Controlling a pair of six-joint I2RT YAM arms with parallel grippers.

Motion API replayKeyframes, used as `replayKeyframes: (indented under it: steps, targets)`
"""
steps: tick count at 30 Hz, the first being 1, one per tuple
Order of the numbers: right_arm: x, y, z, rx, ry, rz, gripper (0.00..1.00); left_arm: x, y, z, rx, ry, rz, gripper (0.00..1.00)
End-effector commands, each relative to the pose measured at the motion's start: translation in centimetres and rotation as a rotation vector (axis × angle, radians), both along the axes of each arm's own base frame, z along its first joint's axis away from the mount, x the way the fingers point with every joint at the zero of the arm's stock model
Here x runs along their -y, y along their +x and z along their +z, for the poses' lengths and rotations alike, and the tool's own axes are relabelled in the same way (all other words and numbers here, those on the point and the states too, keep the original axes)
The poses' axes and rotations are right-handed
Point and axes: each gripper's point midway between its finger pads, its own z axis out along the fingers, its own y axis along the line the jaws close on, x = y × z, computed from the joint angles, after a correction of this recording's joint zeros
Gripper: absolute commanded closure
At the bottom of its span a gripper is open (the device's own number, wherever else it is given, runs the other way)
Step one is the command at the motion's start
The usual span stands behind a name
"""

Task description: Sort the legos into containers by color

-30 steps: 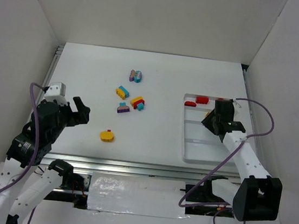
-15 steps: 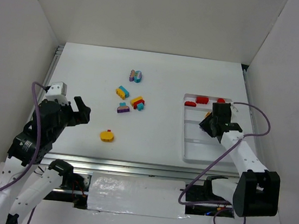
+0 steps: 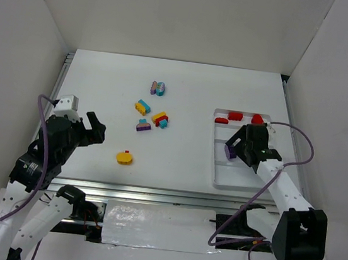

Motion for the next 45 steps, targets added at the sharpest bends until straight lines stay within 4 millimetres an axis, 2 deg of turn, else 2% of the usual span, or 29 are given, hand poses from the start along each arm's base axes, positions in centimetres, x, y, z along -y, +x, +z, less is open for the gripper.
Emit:
replayKeyframes:
  steps: [1,4,5,6,7,8,9,11,12,13,14,15,16,17,19,20,22,23,24,26,32,36,40,42,45]
  targets:
    - [-0.8,0.8,3.1,0.099,-0.021,0.032,0.11,0.1,0.5,0.5,0.021,-0.011,0.001,0.01]
    - [-4.5,1.2,5.2,0.151,-0.051,0.147,0.00,0.1,0.6,0.5,0.018,-0.010,0.006,0.00]
    - [-7.6,1.2,6.5,0.181,-0.054,0.240,0.01,0.0,0.6,0.4,0.016,-0.009,0.009,0.01]
    - [-9.0,1.4,7.1,0.190,-0.062,0.276,0.01,0.0,0.7,0.5,0.016,-0.009,0.009,0.00]
    - [-10.5,1.5,6.2,0.155,-0.081,0.322,0.00,0.0,0.7,0.4,0.014,-0.009,0.014,0.01]
    - [-12.4,2.0,6.4,0.170,-0.089,0.395,0.01,-0.1,0.7,0.4,0.013,-0.007,0.017,0.00]
    - [-15.8,2.0,5.9,0.150,-0.093,0.499,0.00,-0.2,0.6,0.3,0.010,-0.007,0.021,0.01]
    - [-18.9,2.4,5.3,0.125,-0.128,0.577,0.01,-0.4,0.6,0.3,0.011,-0.008,0.034,0.01]
    - [-22.6,2.8,4.7,0.108,-0.154,0.647,0.00,-0.4,0.6,0.4,0.014,-0.009,0.036,0.01]
    - [-24.4,3.1,4.6,0.101,-0.175,0.688,0.00,-0.4,0.5,0.5,0.019,-0.010,0.036,0.01]
    - [-26.8,4.5,6.7,0.133,-0.199,0.717,0.00,-0.4,0.5,0.4,0.017,-0.010,0.036,0.01]
    - [-28.2,5.0,3.3,0.052,-0.261,0.740,0.00,-0.5,0.5,0.4,0.017,-0.009,0.039,0.00]
    - [-29.8,4.3,2.7,0.017,-0.304,0.779,0.00,-0.4,0.6,0.4,0.014,-0.010,0.038,0.00]
    - [-32.5,6.2,2.5,0.028,-0.327,0.777,0.00,-0.5,0.6,0.4,0.014,-0.009,0.039,0.00]
    - [-34.5,6.7,1.8,0.000,-0.366,0.791,0.00,-0.4,0.7,0.2,0.008,-0.008,0.036,0.01]
    - [-36.5,8.3,1.6,0.023,-0.373,0.777,0.00,-0.4,0.7,0.2,0.005,-0.006,0.035,0.01]
    - [-37.3,9.2,1.1,0.013,-0.386,0.765,0.00,-0.4,0.8,0.1,0.003,-0.005,0.033,0.01]
    - [-38.4,9.8,1.8,0.043,-0.370,0.766,0.00,-0.4,0.8,0.0,-0.001,-0.004,0.031,0.01]
    - [-38.6,10.1,0.6,0.028,-0.380,0.774,0.00,-0.3,0.9,0.1,0.000,-0.004,0.028,0.01]
    - [-39.3,10.4,-0.1,0.032,-0.377,0.795,0.00,-0.2,0.9,0.1,0.003,-0.006,0.023,0.01]
    - [-39.2,10.4,-2.4,0.007,-0.388,0.815,0.00,-0.1,0.9,0.1,0.003,-0.005,0.011,0.00]
    - [-39.3,10.2,-3.0,0.009,-0.384,0.839,0.01,0.0,0.9,0.2,0.005,-0.007,0.005,0.01]
    - [-39.0,9.9,-2.4,0.021,-0.386,0.831,0.00,0.1,1.0,0.0,0.000,-0.005,0.001,0.01]
    - [-39.2,10.0,-0.3,0.079,-0.353,0.823,0.00,0.2,1.1,0.1,0.002,-0.005,-0.004,0.01]
    - [-38.6,9.3,0.6,0.086,-0.340,0.826,0.01,0.3,1.1,0.0,-0.001,-0.005,-0.011,0.01]
